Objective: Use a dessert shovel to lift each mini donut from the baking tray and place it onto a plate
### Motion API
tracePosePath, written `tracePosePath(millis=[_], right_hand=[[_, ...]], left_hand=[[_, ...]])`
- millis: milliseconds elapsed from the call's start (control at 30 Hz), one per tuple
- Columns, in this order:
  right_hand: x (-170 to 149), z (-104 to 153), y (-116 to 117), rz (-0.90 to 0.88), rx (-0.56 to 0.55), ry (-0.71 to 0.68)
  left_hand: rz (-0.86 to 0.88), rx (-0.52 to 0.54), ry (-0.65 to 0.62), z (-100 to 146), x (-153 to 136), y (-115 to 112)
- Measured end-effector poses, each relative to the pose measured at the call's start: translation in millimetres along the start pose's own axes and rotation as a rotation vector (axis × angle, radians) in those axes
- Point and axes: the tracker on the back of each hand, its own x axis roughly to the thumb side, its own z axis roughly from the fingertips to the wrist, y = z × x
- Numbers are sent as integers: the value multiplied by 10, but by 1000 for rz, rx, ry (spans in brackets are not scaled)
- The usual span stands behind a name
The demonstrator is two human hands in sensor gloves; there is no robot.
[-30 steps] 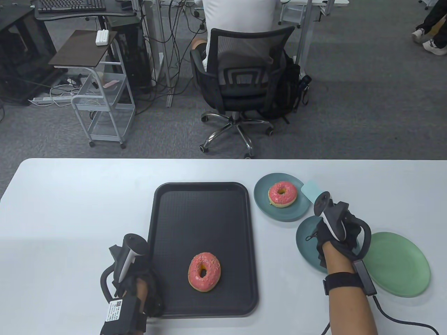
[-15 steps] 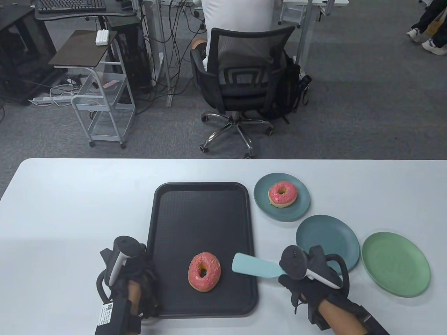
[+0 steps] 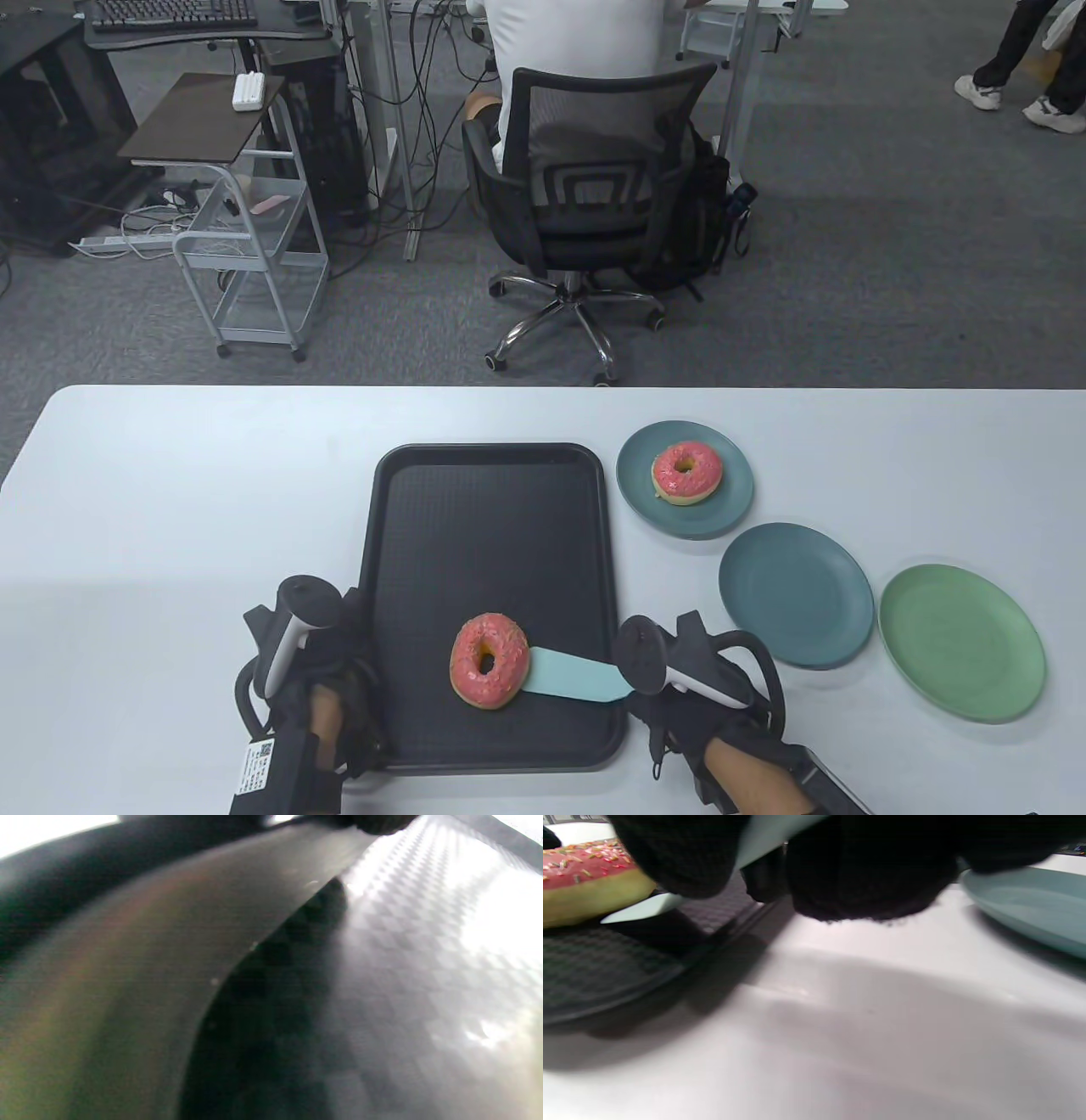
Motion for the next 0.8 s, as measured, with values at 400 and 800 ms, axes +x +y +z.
tracePosePath(millis=[400,800], right_hand=[[525,-366,143,-40,-73,-96],[537,-358,204,-69,-100,-134]], left_hand=[[-19,9,5,1,15,-8],[-47,26,15,1,32,-20]])
